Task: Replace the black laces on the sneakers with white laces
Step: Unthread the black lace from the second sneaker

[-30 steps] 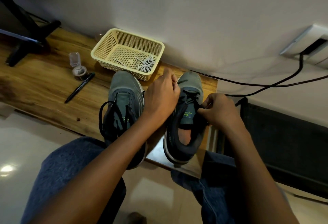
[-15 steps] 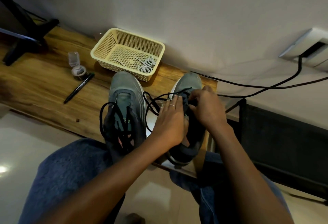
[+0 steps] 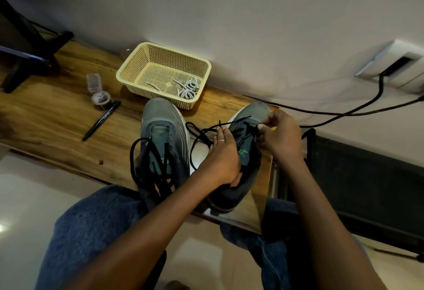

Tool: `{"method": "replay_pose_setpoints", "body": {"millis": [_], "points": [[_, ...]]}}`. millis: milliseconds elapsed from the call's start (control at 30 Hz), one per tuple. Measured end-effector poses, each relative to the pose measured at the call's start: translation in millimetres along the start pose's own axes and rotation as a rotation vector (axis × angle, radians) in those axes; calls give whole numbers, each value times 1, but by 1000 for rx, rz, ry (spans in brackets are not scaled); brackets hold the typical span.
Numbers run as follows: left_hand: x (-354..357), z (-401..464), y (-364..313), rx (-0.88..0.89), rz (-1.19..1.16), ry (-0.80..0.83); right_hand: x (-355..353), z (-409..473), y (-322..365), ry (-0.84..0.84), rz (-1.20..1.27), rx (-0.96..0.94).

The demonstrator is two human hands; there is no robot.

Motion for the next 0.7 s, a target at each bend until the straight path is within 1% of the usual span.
{"method": "replay_pose_setpoints", "body": {"millis": [33,100,167,200,400,700], "points": [[0,0,1,5,5,-9,1,0,2,29,-19,-37],[0,1,2,21,27,-32,4,-1,5,137,-74,-97],[0,1,4,38,55,-60,9,-2,6,231,-167,-116],[0,1,4,38,63,-71,10,-3,7,248,-204,-116],[2,4,1,41,67,-72,6,-4,9,252,-276,-155],[-2,0,-1,14,28,-88,7,-7,16,207,-590,-243]]}}
Point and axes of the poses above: each hand's wrist, its own z-axis towards the middle knuckle, its own x-axis out of the palm, y = z × x, the point moved 2 cm from there along z, towards the middle knuckle, and after that the axes turned 9 degrees about -x, right-handed, at the moved point
